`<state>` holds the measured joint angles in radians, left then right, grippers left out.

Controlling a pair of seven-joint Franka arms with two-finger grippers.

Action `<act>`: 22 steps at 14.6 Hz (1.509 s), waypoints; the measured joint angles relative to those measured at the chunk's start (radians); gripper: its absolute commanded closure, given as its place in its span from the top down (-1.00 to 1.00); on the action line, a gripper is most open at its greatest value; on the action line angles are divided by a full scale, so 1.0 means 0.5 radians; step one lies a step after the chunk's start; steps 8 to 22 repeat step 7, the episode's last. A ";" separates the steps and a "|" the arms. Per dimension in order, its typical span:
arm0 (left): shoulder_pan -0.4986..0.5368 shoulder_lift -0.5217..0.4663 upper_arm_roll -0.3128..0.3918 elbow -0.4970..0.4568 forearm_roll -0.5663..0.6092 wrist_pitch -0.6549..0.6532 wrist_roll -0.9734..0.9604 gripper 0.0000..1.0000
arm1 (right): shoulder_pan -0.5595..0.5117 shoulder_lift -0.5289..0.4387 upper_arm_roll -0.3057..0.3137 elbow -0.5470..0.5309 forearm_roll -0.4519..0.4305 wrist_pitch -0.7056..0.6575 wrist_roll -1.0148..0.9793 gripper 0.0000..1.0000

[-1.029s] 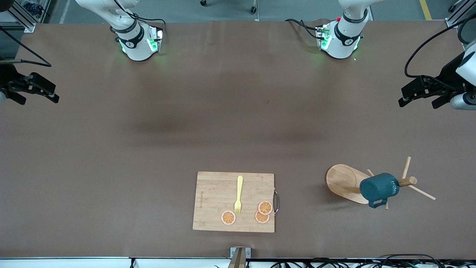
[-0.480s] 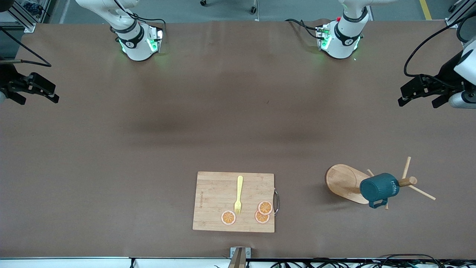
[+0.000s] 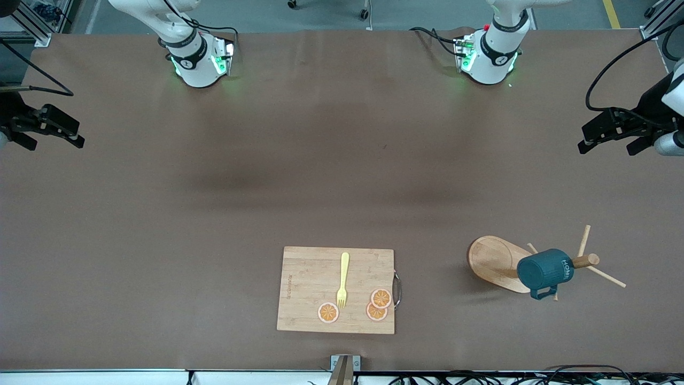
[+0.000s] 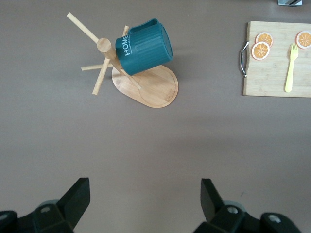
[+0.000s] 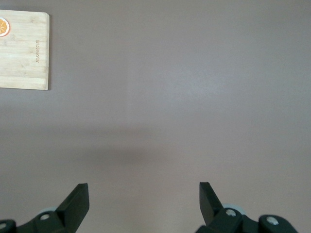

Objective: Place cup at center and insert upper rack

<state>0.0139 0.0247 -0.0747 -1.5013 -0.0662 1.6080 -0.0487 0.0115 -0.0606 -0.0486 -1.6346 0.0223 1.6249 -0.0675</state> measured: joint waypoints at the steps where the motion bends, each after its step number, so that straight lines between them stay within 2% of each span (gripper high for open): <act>1: 0.000 0.000 0.000 0.000 0.005 0.012 0.000 1.00 | 0.000 0.000 0.000 0.000 0.000 0.000 0.000 1.00; 22: 0.000 0.000 0.000 0.000 0.008 0.034 0.010 1.00 | 0.000 0.000 0.000 0.000 0.000 0.000 0.000 1.00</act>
